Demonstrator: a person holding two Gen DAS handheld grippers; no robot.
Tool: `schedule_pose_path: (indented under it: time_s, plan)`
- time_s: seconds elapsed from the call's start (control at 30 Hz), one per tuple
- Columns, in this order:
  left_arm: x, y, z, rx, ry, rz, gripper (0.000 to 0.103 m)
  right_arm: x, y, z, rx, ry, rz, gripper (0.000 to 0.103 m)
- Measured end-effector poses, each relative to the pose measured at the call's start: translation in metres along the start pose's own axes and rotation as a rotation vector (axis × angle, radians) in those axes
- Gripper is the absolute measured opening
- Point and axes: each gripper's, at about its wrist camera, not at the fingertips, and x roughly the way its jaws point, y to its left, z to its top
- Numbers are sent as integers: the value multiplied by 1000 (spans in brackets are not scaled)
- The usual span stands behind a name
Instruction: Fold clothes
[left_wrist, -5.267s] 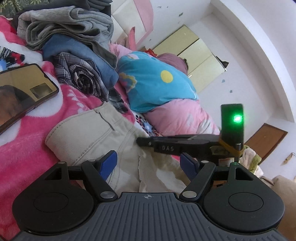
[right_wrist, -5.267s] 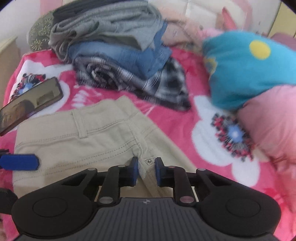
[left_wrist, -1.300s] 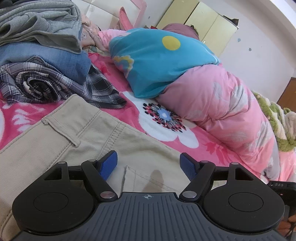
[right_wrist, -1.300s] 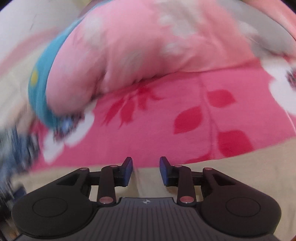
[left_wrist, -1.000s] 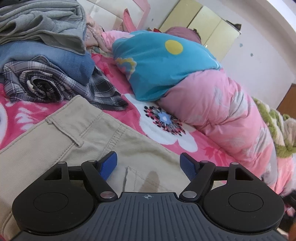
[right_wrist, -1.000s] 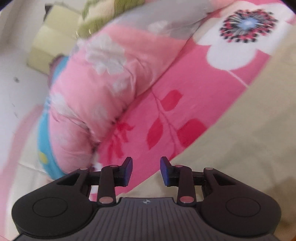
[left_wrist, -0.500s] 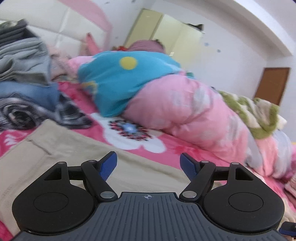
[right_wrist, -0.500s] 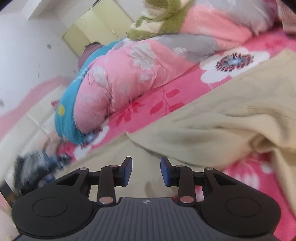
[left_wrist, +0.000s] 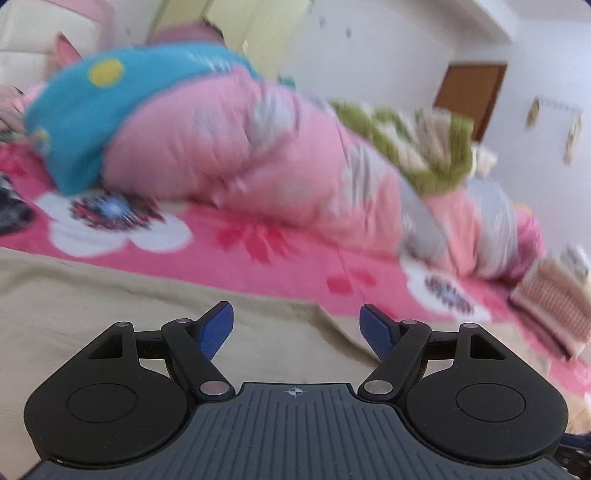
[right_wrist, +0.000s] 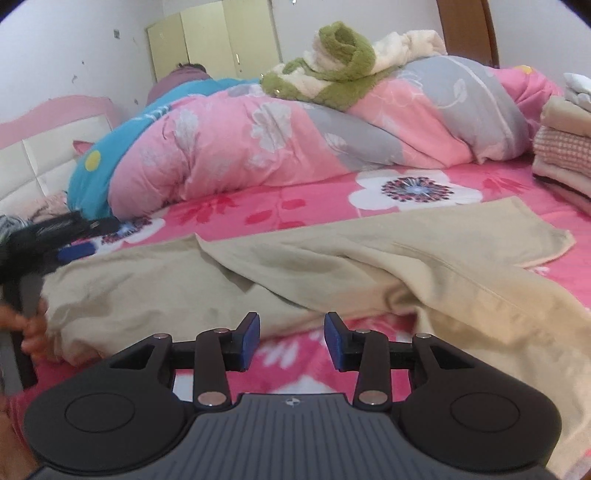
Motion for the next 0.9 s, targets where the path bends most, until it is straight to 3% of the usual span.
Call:
schedule_pose_path:
  time_s: [0.2,0.37,0.43,0.53,0.57,0.6,0.67,0.73,0.9]
  plan:
    - [42,11,-16,-22,135,17,75,-3,-1,-14,-169,25,-170,41]
    - [42,17,-12,-49,142,-12,76,9,-20,-27,-273,84,-368,42]
    - [42,17,-12,-54,142,-16,76,15,-29,-32,-293,110,-427,49]
    - [43,16,-12,-46,140,-17,76,22,-46,-41,-262,118,-393,53]
    - [43,16,-12,-45,140,-18,76,20,-49,-39,-251,121,-378,48]
    - [43,16,-12,-45,141,-18,76,19,-51,-36,-252,125,-361,30]
    - [43,16,-12,-46,142,-20,76,15,-54,-30,-255,131,-334,8]
    - [43,16,-12,-44,142,-24,76,10,-59,-19,-259,112,-352,3]
    - [42,17,-12,-37,141,-30,76,-8,-77,17,-267,32,-400,3]
